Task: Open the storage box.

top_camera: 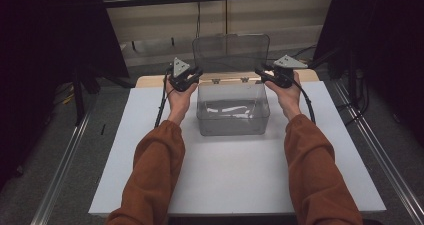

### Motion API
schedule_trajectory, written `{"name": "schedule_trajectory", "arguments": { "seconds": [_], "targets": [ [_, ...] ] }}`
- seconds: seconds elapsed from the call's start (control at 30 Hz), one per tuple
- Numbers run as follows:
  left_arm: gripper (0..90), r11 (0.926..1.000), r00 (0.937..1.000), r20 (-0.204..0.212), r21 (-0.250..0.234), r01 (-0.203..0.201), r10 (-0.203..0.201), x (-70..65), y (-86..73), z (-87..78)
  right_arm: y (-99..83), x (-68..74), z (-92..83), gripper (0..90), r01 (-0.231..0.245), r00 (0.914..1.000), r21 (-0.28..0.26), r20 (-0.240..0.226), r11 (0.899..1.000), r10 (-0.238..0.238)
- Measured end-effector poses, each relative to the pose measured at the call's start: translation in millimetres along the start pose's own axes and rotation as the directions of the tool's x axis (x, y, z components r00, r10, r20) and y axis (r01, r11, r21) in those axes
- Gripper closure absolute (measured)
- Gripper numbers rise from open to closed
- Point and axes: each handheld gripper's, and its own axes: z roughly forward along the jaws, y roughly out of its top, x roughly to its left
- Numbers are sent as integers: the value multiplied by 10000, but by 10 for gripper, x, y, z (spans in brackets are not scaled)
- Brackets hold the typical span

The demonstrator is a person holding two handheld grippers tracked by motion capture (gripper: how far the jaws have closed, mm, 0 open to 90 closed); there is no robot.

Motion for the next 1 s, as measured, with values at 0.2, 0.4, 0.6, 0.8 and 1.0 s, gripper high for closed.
{"name": "schedule_trajectory", "arguments": {
  "seconds": [0.2,0.4,0.6,0.8,1.0],
  "targets": [
    [745,9998,9999,5,55,168,-168,11,-2,25,-15,-28,39,660,-191,9998,-73,8,9998,191],
    [740,9997,10000,-11,237,20,-20,33,-18,59,-12,-31,54,666,-82,9999,40,66,10000,82],
    [726,9993,9999,-107,352,-91,94,23,-25,74,-23,-21,82,624,-222,9997,-48,40,9997,223],
    [724,9993,10000,-58,367,-6,8,37,-40,91,-35,-28,100,622,-161,9999,15,62,9999,161],
    [715,9992,9999,-23,365,136,-135,52,-58,113,-43,-50,129,618,-145,9999,88,57,9999,145]
  ]
}}
